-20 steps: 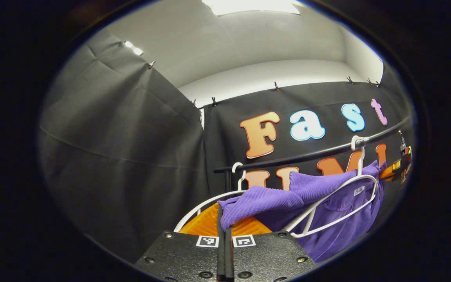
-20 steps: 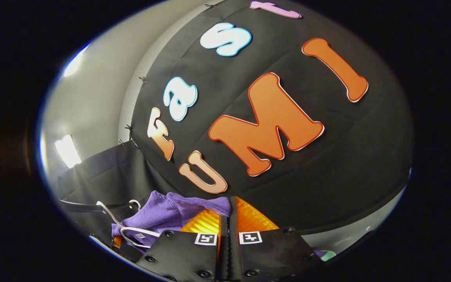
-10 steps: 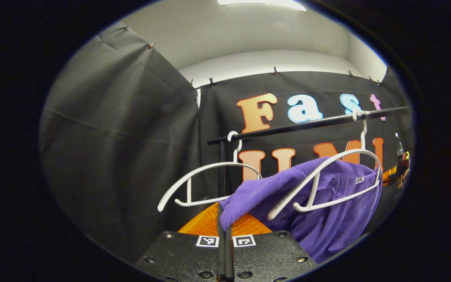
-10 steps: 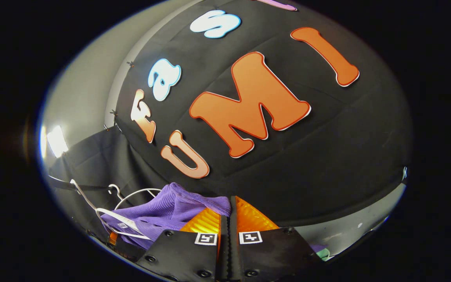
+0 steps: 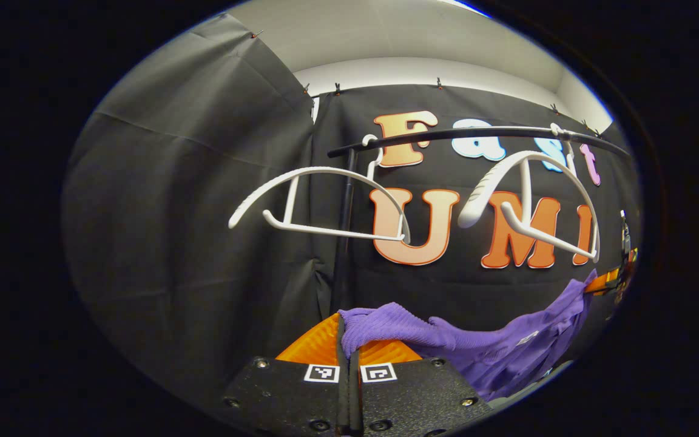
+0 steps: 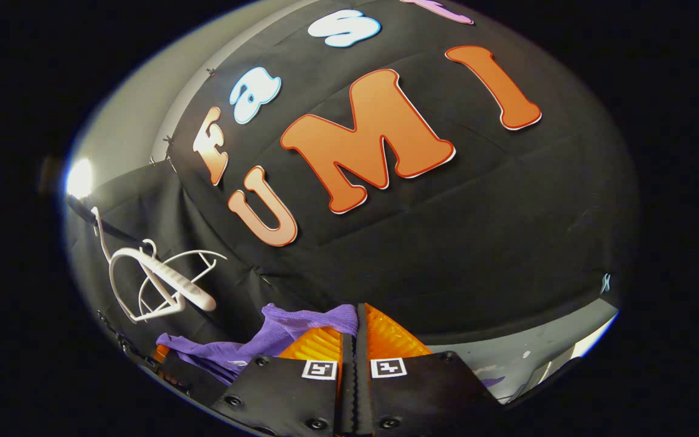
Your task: Grasp the clothes on the hanger with both hands and then place them into the laundry hamper below.
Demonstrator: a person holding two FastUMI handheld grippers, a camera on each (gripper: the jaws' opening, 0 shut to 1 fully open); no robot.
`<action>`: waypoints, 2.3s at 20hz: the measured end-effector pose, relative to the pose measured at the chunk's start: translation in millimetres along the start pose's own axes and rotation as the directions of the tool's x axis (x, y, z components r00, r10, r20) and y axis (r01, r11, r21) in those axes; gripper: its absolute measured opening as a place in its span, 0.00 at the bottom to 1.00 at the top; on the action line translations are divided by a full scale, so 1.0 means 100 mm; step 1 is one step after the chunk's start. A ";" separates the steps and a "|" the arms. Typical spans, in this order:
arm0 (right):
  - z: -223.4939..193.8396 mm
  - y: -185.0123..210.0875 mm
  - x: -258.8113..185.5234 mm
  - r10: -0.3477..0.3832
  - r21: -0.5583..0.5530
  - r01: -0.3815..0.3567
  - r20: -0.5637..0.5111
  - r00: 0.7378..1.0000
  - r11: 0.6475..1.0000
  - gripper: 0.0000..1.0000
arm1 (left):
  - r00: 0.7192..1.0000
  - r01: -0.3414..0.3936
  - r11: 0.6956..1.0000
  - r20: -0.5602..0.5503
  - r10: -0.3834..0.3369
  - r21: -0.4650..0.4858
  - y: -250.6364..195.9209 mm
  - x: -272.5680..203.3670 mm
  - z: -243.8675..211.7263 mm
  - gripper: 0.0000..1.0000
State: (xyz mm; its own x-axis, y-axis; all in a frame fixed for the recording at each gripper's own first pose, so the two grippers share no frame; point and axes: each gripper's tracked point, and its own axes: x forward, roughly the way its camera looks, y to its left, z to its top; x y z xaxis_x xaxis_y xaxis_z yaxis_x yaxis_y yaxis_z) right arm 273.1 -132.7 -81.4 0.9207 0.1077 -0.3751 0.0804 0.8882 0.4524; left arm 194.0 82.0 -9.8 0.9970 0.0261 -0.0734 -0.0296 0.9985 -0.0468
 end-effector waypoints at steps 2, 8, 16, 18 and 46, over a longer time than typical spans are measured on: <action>-0.19 -0.03 -0.16 -0.030 -0.053 0.030 -0.001 1.000 0.998 0.07 | 0.999 0.036 0.999 0.018 -0.037 0.016 -0.17 -0.13 0.03 0.00; -0.72 0.27 -0.56 -0.007 -0.109 0.008 0.011 1.000 0.994 0.07 | 0.988 0.152 0.987 0.022 -0.153 0.053 -0.81 -0.44 -0.08 0.00; -1.49 0.56 -0.95 0.037 -0.147 -0.032 0.034 0.999 0.989 0.07 | 0.964 0.260 0.964 -0.035 -0.262 -0.064 -1.54 -0.86 -0.56 0.00; -1.60 0.56 -1.03 0.029 -0.140 -0.020 0.062 0.998 0.990 0.07 | 0.953 0.293 0.953 -0.057 -0.297 -0.074 -1.74 -0.93 -0.71 0.00; -3.55 -1.00 -0.77 -0.277 -0.150 0.267 -0.052 0.959 0.952 0.07 | 0.811 0.360 0.932 -0.483 -0.330 -0.033 -2.66 -1.41 -3.36 0.00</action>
State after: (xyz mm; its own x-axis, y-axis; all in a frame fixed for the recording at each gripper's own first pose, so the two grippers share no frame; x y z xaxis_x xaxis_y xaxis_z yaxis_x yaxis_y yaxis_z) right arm 58.7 -71.0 -384.7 0.8414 -0.1195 -0.5271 0.2647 0.9413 0.2092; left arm 37.0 -203.5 -321.3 0.7838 -0.3319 -0.5249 0.3288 0.9388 -0.1027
